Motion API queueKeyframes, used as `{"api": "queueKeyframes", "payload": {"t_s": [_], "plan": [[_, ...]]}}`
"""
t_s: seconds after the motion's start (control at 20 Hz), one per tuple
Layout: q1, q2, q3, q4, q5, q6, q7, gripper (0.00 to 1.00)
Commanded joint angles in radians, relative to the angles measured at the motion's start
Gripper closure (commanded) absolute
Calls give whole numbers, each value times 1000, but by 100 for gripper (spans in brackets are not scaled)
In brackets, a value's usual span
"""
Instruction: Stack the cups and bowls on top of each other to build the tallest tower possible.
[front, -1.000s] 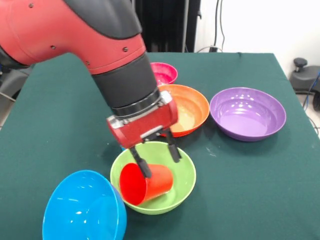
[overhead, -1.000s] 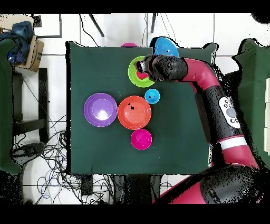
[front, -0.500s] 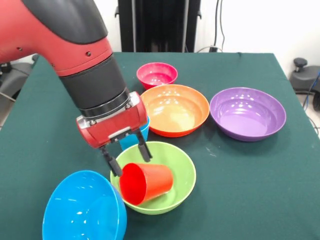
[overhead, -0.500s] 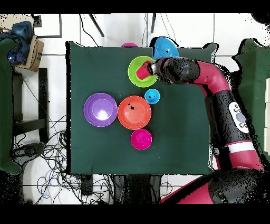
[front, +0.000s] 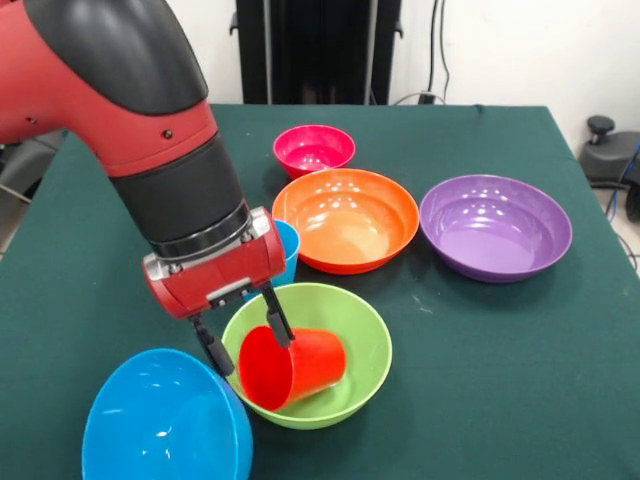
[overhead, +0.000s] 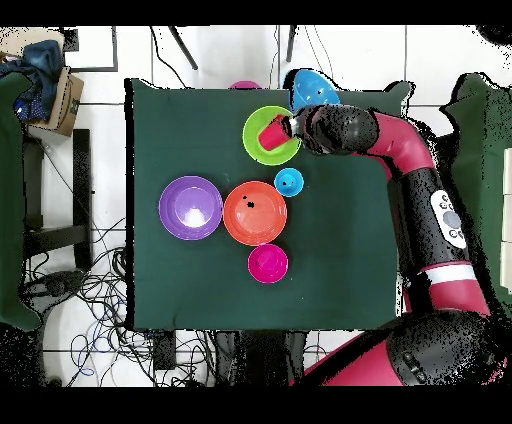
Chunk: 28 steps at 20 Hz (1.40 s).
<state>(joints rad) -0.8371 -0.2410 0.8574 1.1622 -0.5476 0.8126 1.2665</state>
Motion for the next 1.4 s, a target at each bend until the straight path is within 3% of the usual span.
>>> {"api": "queueKeyframes", "payload": {"t_s": [0.05,1.4], "plan": [[57,85,-73,-80,-71,78,-222,0],[54,140,-45,-99,-79,20,-251,0]]}}
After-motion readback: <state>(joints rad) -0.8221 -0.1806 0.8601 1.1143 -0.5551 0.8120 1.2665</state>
